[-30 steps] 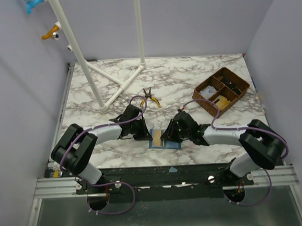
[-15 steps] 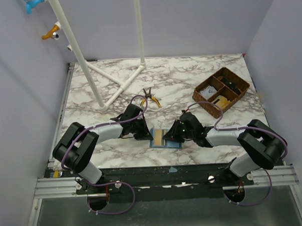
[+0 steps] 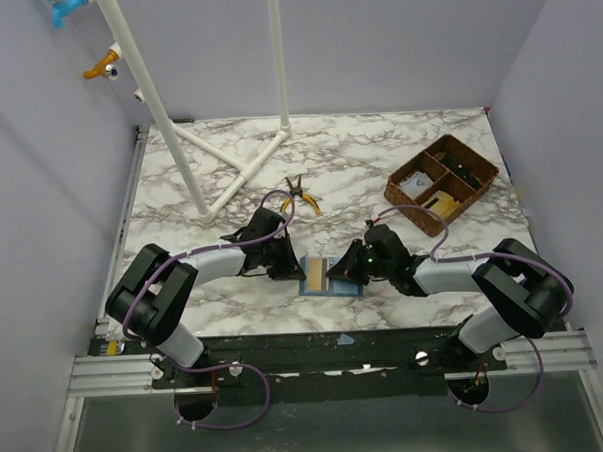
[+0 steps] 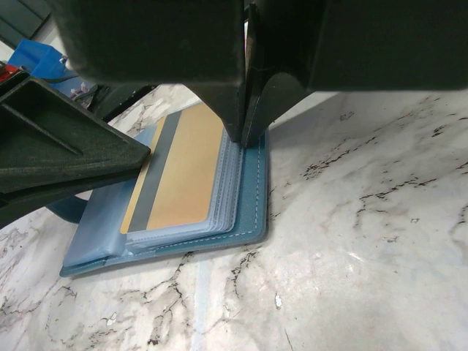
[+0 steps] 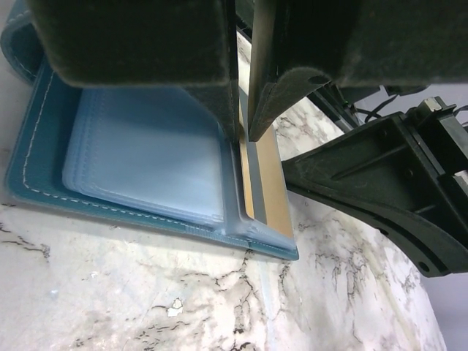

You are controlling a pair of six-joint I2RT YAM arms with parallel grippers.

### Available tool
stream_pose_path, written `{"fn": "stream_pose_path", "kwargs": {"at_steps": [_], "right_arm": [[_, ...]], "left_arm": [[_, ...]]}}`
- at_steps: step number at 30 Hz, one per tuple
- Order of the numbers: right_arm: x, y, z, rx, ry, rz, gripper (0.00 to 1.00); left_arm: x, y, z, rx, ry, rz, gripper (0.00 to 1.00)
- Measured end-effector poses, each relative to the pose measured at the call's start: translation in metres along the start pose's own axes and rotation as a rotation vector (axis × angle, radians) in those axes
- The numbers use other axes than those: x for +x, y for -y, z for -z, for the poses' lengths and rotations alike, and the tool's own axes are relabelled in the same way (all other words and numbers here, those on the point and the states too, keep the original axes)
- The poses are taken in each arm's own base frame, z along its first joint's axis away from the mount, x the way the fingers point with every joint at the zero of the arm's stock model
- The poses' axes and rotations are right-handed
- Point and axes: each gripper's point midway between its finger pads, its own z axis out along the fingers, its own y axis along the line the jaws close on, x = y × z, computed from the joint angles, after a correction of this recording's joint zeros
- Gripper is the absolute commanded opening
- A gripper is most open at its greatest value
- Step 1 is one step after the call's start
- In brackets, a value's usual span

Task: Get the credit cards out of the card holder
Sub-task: Remove the credit card from the card holder.

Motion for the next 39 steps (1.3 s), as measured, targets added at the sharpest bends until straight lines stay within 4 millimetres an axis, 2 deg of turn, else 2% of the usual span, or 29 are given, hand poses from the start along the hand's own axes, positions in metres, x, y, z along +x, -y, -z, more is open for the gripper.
{"fn": "stream_pose_path", "kwargs": {"at_steps": [6,16,19,23,26,39], "right_arm": [[0.002,0.003,-0.004,0.000,-0.010,-0.005,0.18],[0.002,0.002,-0.007,-0.014,-0.014,-0.012,0.18],[0.001,0.002,-0.008,-0.016,-0.013,-0.014,0.17],[0.001,0.003,-0.008,-0.018,-0.011,-0.021,0.05],[0.002,0.005,-0.008,-0.013,-0.011,-0.024,0.01],[-0.001,0.010,0.000,0.004,0.008,-0.023,0.01]], "left_arm": [[0.000,0.000,0.000,0.000,0.000,0.000,0.00],[-0.001,-0.001,0.000,0.000,0.001,0.003,0.00],[-0.001,-0.001,0.000,0.000,0.001,0.004,0.00],[-0.001,-0.001,0.000,0.000,0.001,0.003,0.00],[-0.001,-0.001,0.000,-0.001,0.001,0.004,0.00],[-0.001,-0.002,0.001,-0.014,-0.003,0.008,0.00]]}}
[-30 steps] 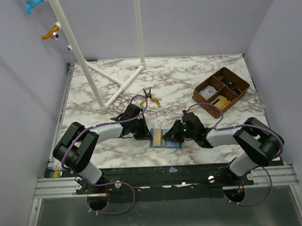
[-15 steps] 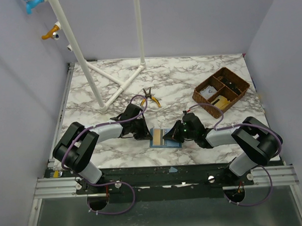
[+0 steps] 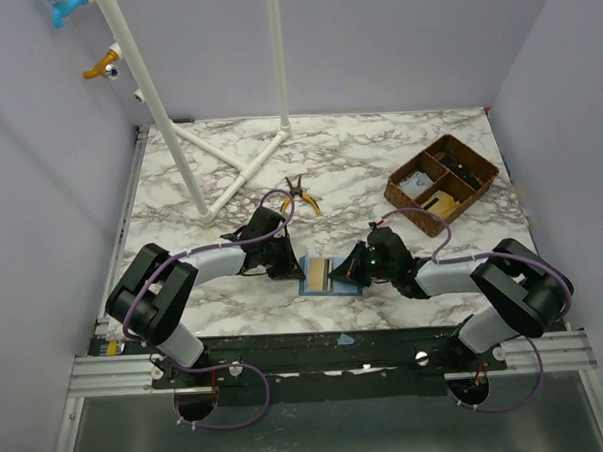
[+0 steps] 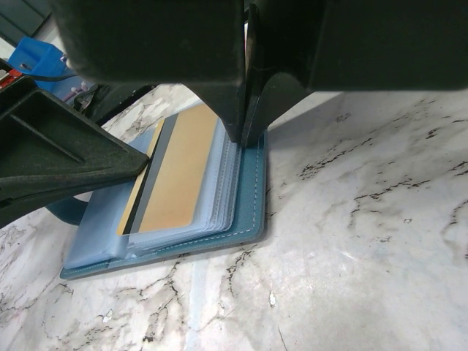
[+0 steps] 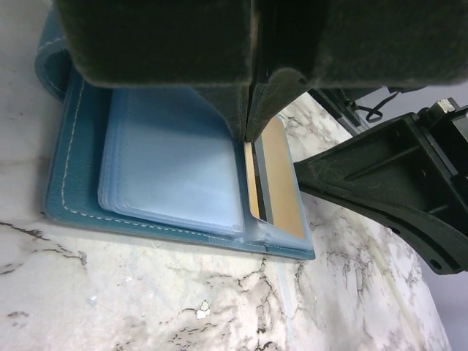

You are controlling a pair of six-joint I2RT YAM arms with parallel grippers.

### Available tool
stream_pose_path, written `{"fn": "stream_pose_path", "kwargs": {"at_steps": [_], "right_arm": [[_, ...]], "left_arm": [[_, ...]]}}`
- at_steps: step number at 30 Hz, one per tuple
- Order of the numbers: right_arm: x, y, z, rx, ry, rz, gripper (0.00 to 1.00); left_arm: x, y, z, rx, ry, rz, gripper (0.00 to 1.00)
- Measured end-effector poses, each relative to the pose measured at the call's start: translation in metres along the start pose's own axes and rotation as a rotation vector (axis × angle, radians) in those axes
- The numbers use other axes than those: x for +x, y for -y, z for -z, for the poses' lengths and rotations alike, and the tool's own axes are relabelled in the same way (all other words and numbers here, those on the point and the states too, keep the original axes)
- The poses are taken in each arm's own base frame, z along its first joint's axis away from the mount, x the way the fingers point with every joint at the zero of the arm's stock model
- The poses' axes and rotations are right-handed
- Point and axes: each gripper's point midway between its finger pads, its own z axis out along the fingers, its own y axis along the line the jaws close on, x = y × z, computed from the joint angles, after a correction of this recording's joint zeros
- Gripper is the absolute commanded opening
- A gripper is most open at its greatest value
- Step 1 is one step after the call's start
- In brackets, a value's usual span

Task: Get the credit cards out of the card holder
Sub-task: Remove the credit card from the card holder.

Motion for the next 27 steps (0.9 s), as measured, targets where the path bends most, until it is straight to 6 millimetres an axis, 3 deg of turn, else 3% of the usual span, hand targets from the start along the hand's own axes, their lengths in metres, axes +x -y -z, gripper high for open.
{"fn": "stream_pose_path", "kwargs": {"at_steps": [27], "right_arm": [[-0.010,0.015,0.014,0.070,0.031,0.059,0.01]], "left_arm": [[-0.002,-0.002,0.001,-0.010,0.000,0.005,0.00]]}}
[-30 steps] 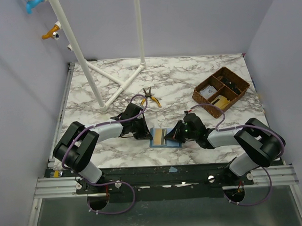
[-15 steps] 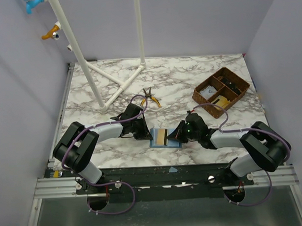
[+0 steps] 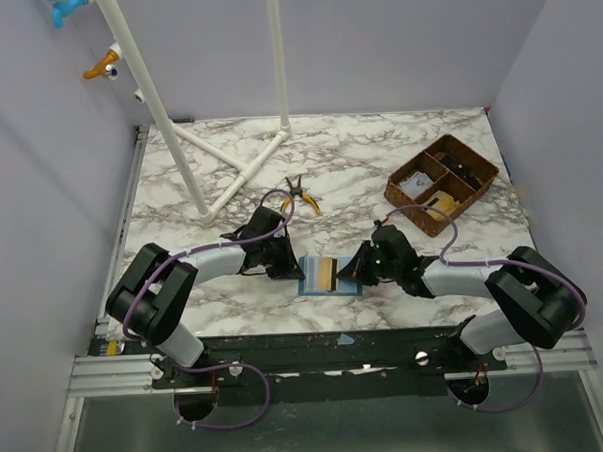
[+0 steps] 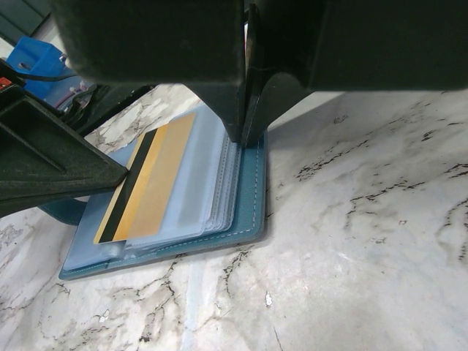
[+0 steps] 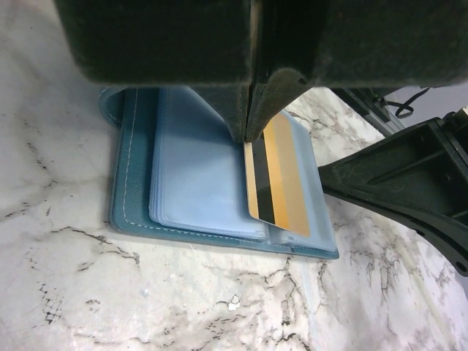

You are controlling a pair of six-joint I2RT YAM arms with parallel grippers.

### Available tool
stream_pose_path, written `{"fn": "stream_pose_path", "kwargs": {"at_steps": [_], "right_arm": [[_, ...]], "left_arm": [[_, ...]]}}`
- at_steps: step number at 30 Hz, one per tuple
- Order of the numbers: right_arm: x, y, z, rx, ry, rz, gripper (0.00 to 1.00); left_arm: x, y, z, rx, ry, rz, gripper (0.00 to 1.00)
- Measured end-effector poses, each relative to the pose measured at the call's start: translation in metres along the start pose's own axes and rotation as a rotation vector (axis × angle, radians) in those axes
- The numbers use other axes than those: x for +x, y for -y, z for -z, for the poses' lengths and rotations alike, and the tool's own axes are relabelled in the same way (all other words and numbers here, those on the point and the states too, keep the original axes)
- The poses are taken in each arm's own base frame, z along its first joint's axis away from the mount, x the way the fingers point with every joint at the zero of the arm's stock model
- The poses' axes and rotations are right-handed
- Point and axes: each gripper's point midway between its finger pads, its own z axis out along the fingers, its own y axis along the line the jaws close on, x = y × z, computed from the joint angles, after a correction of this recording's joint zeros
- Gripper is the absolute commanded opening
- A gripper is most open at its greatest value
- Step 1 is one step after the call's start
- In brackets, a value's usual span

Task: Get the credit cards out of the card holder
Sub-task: Remove the credit card from the card holder.

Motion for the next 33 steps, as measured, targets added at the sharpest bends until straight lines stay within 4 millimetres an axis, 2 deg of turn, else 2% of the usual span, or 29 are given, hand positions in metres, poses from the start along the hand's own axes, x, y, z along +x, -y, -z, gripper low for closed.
{"fn": "stream_pose_path", "kwargs": {"at_steps": [12,33], "right_arm": [[-0.0066,-0.0094,-0.0008,-0.016,0.008,0.052,0.01],[-0.0077,-0.0069,0.0058,-0.003,0.008,0.071,0.01]], "left_arm": [[-0.0005,-0.0007,0.0004,-0.006,-0.002,-0.004,0.00],[-0.0005,-0.0009,0.0003,-0.007,-0.004,-0.006,0.00]]}}
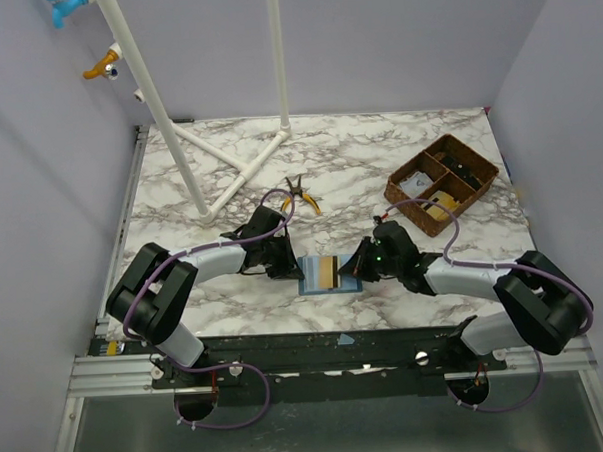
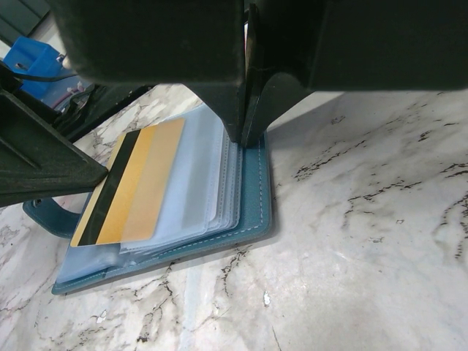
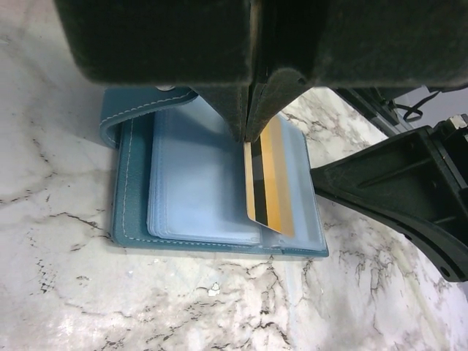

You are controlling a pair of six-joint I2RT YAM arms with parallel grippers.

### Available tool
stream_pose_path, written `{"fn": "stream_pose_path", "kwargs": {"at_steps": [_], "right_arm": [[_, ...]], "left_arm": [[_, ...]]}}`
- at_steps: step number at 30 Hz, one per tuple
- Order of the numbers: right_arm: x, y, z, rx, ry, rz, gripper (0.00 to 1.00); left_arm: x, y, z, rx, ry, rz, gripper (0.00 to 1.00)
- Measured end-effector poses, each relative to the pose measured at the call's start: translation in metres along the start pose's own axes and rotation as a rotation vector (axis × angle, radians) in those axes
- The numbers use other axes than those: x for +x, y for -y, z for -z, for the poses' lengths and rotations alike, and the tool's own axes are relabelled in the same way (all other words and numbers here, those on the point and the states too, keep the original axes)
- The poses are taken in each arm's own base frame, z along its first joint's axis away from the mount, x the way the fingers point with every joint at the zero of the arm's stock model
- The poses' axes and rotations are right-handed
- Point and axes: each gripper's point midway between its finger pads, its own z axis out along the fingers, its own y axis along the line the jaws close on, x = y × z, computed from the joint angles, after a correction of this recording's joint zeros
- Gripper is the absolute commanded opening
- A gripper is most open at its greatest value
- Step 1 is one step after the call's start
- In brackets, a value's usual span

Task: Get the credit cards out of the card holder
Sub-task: Remove the credit card from the card holder.

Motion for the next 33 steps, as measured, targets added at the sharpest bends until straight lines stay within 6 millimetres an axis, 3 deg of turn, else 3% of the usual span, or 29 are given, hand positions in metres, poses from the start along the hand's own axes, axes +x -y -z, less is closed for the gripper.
{"fn": "stream_pose_path", "kwargs": {"at_steps": [33], "right_arm": [[-0.005,0.002,0.018,-0.006,0.028,0.006,0.01]], "left_arm": [[0.000,-0.001,0.001,-0.011,-0.005,-0.008,0.00]]}}
